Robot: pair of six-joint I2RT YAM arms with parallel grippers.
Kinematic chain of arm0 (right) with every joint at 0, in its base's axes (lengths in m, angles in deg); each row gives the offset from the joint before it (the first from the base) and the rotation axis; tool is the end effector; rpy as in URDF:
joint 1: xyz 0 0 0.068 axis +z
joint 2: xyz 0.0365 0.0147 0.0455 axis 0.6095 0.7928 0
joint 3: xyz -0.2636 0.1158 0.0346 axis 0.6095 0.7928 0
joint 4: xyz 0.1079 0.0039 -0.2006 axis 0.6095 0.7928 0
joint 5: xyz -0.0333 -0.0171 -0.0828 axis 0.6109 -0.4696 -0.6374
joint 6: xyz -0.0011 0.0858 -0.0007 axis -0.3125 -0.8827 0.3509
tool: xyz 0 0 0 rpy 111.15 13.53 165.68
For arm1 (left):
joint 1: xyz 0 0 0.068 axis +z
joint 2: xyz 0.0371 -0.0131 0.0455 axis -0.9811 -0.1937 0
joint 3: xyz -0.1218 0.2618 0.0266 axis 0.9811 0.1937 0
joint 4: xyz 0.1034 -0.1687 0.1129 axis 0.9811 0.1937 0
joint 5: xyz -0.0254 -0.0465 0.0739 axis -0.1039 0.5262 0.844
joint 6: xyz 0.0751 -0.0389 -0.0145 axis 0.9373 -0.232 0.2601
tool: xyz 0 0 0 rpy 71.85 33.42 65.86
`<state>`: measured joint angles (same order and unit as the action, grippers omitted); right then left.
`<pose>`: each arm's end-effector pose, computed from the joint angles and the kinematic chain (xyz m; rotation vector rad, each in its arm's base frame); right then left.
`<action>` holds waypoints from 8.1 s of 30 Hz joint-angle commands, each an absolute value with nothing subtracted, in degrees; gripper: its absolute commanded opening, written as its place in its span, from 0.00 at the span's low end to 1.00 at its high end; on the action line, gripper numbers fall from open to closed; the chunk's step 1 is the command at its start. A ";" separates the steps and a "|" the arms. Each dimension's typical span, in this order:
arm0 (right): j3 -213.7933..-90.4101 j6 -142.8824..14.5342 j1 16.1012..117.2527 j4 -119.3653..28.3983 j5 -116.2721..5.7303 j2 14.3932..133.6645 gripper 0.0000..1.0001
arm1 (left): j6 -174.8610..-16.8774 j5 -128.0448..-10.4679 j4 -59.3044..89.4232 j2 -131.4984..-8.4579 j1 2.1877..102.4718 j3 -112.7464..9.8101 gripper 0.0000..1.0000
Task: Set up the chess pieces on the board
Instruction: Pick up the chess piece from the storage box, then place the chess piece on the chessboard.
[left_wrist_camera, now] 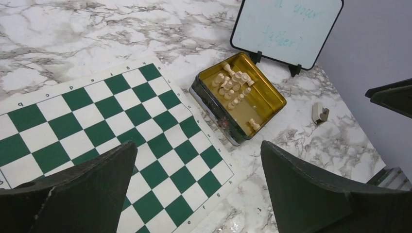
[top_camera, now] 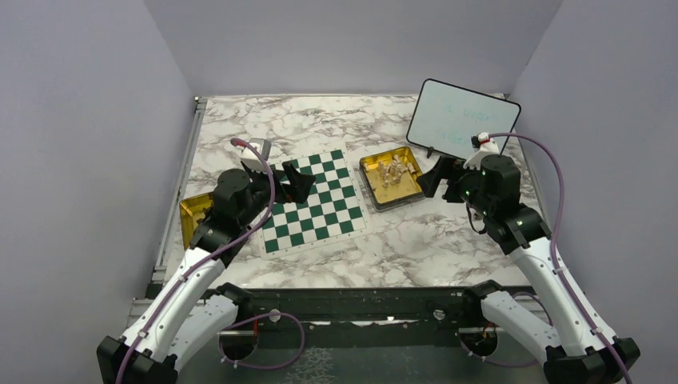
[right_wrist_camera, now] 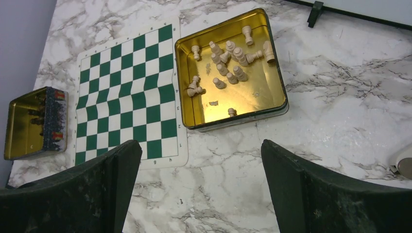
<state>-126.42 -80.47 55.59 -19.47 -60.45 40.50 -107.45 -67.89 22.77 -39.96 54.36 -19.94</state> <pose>0.1628 0.0565 0.3287 0.0614 2.0276 0.5019 0.1617 -0.0837 0.3298 0.1112 1.8011 -0.7063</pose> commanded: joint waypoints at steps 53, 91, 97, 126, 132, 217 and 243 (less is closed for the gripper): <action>-152.66 -62.43 58.04 -34.58 -64.73 96.16 0.33 | -101.72 -64.08 31.24 -32.92 53.47 -16.90 0.99; -158.29 -60.00 60.79 -25.17 -68.97 104.19 0.24 | -100.20 -64.78 32.47 -32.82 53.17 -17.97 0.99; -158.89 -60.02 61.35 -24.28 -69.80 101.81 0.09 | -99.94 -64.72 32.54 -32.61 53.17 -17.93 0.99; -158.45 -70.88 73.66 -13.33 -66.58 84.17 0.01 | -98.35 -55.06 33.57 -26.97 53.17 -18.01 0.99; -157.95 -72.71 81.68 -13.91 -66.53 86.73 0.01 | -98.30 -50.03 33.53 -23.30 53.25 -17.63 0.99; -162.34 -77.76 100.65 -15.12 -75.73 104.80 0.02 | -99.59 -36.83 37.72 -16.44 53.34 -18.92 0.99; -163.91 -77.73 100.74 -14.50 -76.29 106.21 0.02 | -99.58 -36.91 37.64 -16.45 53.34 -18.77 0.99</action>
